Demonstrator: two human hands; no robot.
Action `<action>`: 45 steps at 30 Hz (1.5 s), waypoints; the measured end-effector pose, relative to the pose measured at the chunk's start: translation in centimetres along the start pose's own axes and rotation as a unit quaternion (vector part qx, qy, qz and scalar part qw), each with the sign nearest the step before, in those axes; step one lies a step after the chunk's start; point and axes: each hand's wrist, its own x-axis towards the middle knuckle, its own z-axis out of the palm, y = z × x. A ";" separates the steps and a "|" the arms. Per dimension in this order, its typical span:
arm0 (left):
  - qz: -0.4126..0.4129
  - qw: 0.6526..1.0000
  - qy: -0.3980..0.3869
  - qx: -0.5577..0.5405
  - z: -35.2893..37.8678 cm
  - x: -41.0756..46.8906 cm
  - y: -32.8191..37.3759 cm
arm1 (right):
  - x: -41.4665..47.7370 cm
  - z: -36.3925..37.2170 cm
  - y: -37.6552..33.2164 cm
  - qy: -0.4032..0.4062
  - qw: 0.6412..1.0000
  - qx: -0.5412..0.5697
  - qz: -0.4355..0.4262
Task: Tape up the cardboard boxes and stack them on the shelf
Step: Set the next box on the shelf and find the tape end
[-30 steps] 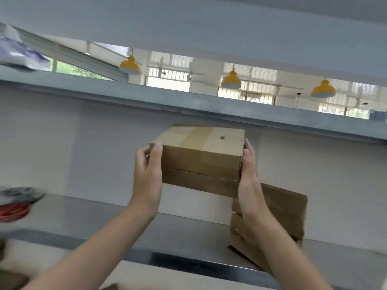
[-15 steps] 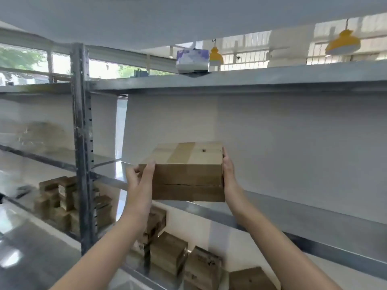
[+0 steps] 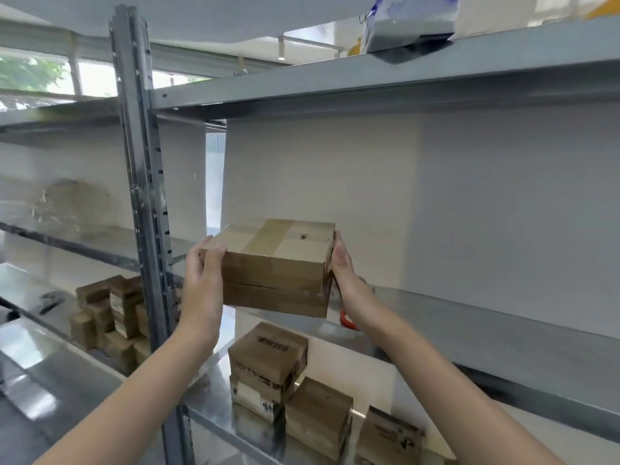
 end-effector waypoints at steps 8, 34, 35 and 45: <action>-0.017 0.997 -0.054 0.058 -0.8 9.7 -4.5 | 9.8 1.7 2.4 0.000 0.998 -0.033 0.053; 0.355 0.830 -0.350 0.250 -0.9 20.7 -9.8 | 12.5 -1.9 7.7 0.034 0.814 -0.555 0.168; 0.380 0.806 -0.357 0.280 -0.7 20.7 -9.9 | 12.4 -1.7 7.6 0.030 0.813 -0.560 0.155; 0.432 0.778 -0.350 0.291 -0.7 22.0 -10.6 | 11.4 -1.0 5.6 0.144 0.880 -0.442 0.099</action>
